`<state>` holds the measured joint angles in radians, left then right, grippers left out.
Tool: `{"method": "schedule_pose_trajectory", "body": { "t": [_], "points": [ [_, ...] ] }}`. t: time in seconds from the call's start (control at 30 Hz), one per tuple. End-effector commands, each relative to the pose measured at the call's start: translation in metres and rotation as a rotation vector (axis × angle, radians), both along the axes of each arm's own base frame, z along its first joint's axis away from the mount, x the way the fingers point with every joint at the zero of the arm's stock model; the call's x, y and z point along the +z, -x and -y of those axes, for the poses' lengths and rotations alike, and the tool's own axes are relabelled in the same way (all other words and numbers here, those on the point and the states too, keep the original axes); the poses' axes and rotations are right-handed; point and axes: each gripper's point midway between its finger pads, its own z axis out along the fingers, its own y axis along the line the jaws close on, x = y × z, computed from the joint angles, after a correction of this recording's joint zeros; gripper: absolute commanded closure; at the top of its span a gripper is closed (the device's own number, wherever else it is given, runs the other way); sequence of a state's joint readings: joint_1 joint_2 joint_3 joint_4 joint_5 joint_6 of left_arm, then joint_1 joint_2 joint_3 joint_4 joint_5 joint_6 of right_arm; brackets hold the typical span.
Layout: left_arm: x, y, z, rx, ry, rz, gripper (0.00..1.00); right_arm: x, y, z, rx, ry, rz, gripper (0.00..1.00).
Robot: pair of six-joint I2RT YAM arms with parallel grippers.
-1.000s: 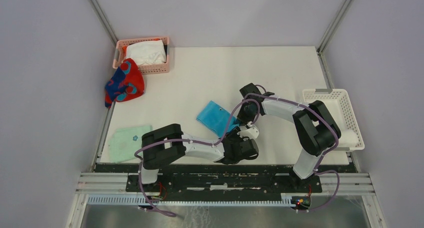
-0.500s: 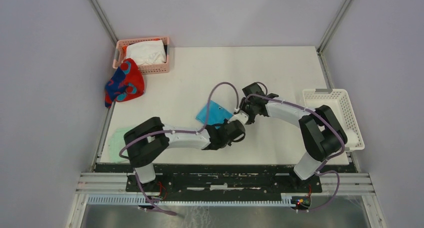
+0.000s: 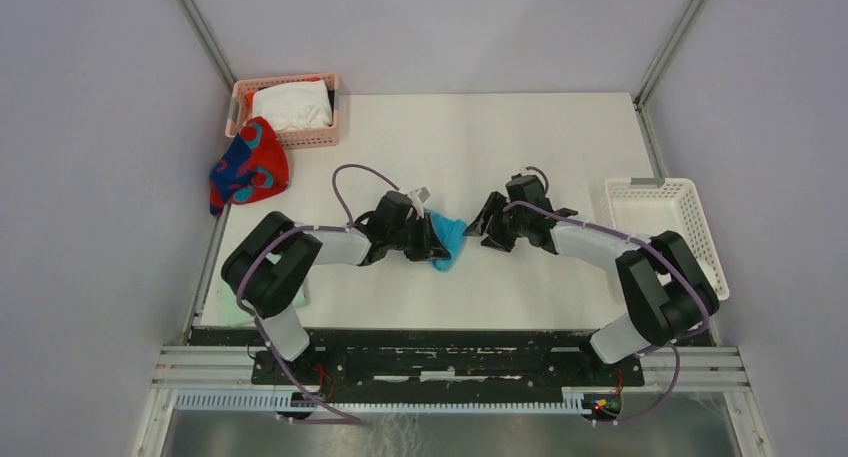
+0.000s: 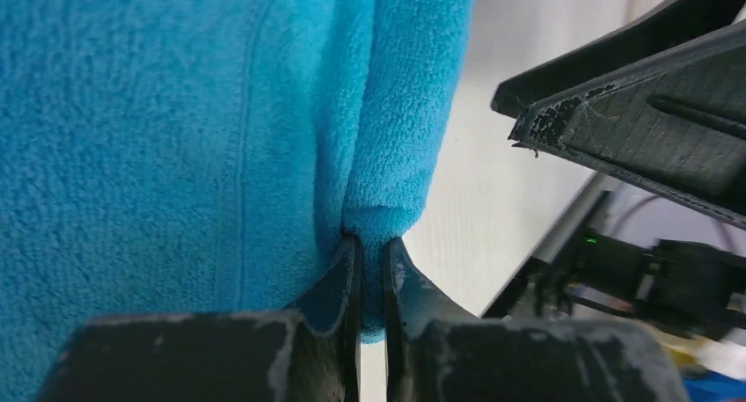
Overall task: Roll the towels
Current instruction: Roll the towel at the center of the board.
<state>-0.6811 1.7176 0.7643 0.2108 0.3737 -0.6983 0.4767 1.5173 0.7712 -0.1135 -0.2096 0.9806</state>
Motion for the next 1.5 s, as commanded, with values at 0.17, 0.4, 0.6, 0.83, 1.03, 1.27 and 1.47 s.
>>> {"method": "schedule_pose_trajectory", "body": {
  "t": [0.17,0.4,0.6,0.83,1.03,1.27,1.47],
  "points": [
    [0.002,0.007,0.000,0.080,0.243,-0.274,0.97,0.006,-0.028,-0.038,0.020,-0.205,0.088,0.34],
    [-0.011,0.007,-0.005,0.105,0.220,-0.316,0.97,-0.030,-0.033,-0.038,-0.006,-0.181,0.028,0.34],
    [-0.018,0.009,-0.008,0.120,0.199,-0.329,0.97,-0.055,-0.028,-0.031,-0.031,-0.123,-0.032,0.49],
    [-0.013,0.010,-0.019,0.135,0.118,-0.268,0.88,-0.052,-0.016,-0.011,-0.038,0.036,-0.087,0.71],
    [0.014,0.012,-0.023,0.119,-0.097,-0.028,0.65,-0.033,-0.010,-0.002,-0.040,0.218,-0.121,0.77],
    [0.068,0.013,-0.018,0.142,-0.347,0.382,0.47,-0.017,-0.006,0.004,-0.057,0.315,-0.146,0.78],
    [0.090,0.024,0.007,0.136,-0.526,0.653,0.40,-0.019,-0.004,0.002,-0.066,0.332,-0.180,0.79]
  ]
}}
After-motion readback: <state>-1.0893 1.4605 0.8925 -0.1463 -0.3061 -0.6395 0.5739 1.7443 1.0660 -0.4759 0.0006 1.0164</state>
